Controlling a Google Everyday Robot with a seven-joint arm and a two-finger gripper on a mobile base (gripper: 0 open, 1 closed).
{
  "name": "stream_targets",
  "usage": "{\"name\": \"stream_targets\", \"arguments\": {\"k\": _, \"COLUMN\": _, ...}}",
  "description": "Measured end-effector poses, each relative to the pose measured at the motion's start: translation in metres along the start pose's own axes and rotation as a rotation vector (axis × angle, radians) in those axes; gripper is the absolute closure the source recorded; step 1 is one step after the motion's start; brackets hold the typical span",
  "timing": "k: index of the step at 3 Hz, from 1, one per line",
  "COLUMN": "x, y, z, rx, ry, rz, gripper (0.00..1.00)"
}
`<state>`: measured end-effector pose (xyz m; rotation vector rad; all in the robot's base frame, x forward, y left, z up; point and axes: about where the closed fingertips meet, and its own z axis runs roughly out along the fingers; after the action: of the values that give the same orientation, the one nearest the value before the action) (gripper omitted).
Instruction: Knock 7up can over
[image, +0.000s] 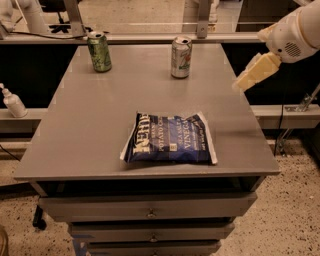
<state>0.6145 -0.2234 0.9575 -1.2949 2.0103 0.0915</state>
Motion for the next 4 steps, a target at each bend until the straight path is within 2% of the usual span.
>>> {"name": "stream_targets", "arguments": {"k": 1, "x": -0.01, "y": -0.026, "z": 0.048, "rx": -0.003, "ry": -0.146, "rz": 0.113, "gripper": 0.0}}
{"name": "stream_targets", "arguments": {"k": 2, "x": -0.01, "y": -0.026, "z": 0.048, "rx": -0.003, "ry": -0.146, "rz": 0.113, "gripper": 0.0}}
{"name": "stream_targets", "arguments": {"k": 4, "x": -0.021, "y": -0.037, "z": 0.094, "rx": 0.019, "ry": -0.218, "rz": 0.157, "gripper": 0.0}}
